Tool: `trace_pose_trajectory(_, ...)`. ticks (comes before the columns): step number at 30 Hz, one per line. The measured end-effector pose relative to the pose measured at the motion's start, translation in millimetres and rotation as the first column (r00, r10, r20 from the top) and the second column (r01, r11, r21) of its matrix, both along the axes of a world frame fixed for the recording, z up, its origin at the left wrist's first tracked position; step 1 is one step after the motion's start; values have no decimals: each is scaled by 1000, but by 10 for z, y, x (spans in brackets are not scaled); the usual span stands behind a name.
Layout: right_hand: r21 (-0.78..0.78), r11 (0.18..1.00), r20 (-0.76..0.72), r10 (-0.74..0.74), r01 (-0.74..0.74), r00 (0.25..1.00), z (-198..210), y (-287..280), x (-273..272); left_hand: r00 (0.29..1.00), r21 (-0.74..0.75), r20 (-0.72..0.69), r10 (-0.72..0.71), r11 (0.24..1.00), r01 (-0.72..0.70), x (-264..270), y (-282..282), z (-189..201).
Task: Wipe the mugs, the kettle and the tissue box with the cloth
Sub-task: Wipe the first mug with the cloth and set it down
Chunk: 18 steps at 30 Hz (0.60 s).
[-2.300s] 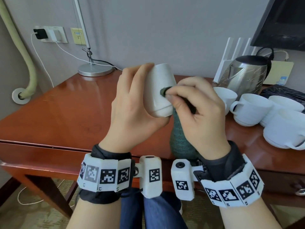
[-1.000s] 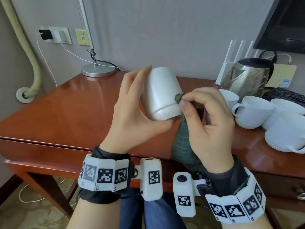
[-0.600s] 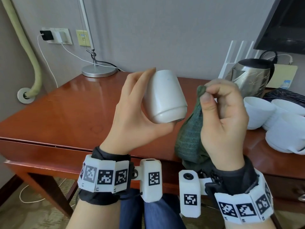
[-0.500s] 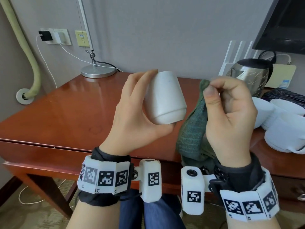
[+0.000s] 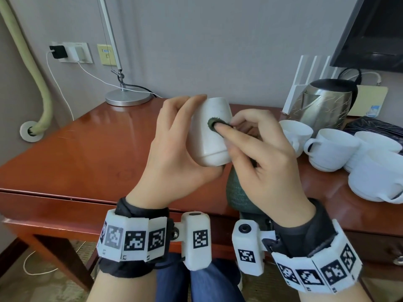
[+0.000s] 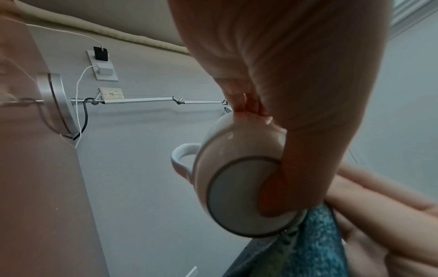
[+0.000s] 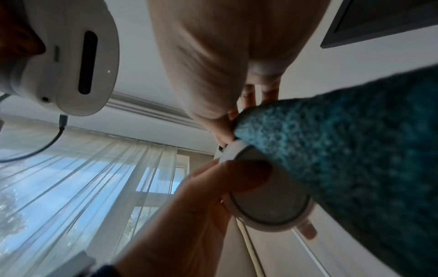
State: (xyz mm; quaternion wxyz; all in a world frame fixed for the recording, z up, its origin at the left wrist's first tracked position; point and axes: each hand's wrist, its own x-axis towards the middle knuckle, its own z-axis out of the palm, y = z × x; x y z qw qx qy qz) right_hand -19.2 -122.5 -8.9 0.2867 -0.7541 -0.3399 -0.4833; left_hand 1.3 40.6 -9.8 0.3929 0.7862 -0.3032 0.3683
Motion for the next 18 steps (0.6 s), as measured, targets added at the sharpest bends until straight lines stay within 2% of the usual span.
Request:
trace_pose_trajectory(6,-59,998,-37,31,-33,999,94,-49,31,999,53,-20,-38,998,39,-6,-26,12)
trace_pose_trajectory(10,44,999,-27,-27,28,999,180,-72,101,998,72,-9,-65,995,65,-50,-63,33)
trace_pose_trajectory(13,97,994,-40,-49,53,998,125,-100,98,999,68,10,-34,997,34,-42,-33,50)
trace_pose_trajectory(18,24,1000,-40,7,-6,999,52,-16,6,1000,83,-7,-19,996,19,-13,-9,57)
